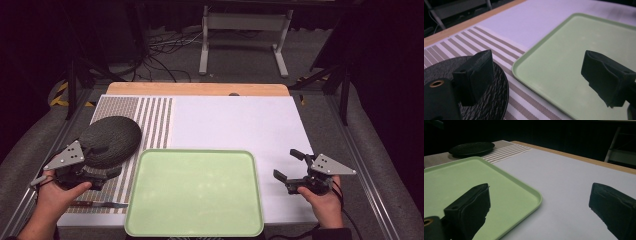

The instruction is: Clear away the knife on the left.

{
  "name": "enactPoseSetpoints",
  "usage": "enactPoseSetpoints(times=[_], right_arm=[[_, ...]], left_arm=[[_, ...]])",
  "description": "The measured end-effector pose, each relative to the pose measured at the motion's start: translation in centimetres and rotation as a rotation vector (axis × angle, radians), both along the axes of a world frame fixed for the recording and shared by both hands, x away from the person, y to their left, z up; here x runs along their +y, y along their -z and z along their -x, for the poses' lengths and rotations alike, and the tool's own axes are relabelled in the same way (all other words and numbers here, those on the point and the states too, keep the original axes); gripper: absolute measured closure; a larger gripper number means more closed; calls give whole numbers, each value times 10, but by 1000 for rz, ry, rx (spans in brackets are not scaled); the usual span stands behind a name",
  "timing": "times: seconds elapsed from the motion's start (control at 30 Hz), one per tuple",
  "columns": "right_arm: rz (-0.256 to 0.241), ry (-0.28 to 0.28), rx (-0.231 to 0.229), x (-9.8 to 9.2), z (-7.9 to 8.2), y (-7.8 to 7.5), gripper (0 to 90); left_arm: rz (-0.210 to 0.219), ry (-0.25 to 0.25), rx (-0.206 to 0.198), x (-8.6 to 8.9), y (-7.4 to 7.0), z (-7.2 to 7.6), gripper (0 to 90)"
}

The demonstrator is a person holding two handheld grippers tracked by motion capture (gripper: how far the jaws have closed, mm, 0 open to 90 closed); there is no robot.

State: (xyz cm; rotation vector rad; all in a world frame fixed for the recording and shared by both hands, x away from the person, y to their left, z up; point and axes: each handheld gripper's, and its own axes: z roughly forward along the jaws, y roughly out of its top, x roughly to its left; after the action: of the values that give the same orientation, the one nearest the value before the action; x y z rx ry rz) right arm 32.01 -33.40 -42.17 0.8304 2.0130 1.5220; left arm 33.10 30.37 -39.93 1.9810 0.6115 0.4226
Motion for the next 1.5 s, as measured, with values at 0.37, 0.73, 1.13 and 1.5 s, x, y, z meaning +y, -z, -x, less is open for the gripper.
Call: enactPoseSetpoints(times=[0.37, 0.73, 1.13, 1.5], right_arm=[[16, -15, 17, 2, -2, 4, 44], [33, -25, 30, 4, -4, 7, 43], [59, -37, 45, 6, -6, 11, 40], [76, -53, 51, 10, -6, 13, 41]], left_arm=[[-167, 67, 61, -4, -2, 1, 121], [-290, 103, 130, -2, -2, 1, 127], [-456, 172, 213, 4, -4, 1, 140], [-578, 222, 272, 11, -4, 2, 143]])
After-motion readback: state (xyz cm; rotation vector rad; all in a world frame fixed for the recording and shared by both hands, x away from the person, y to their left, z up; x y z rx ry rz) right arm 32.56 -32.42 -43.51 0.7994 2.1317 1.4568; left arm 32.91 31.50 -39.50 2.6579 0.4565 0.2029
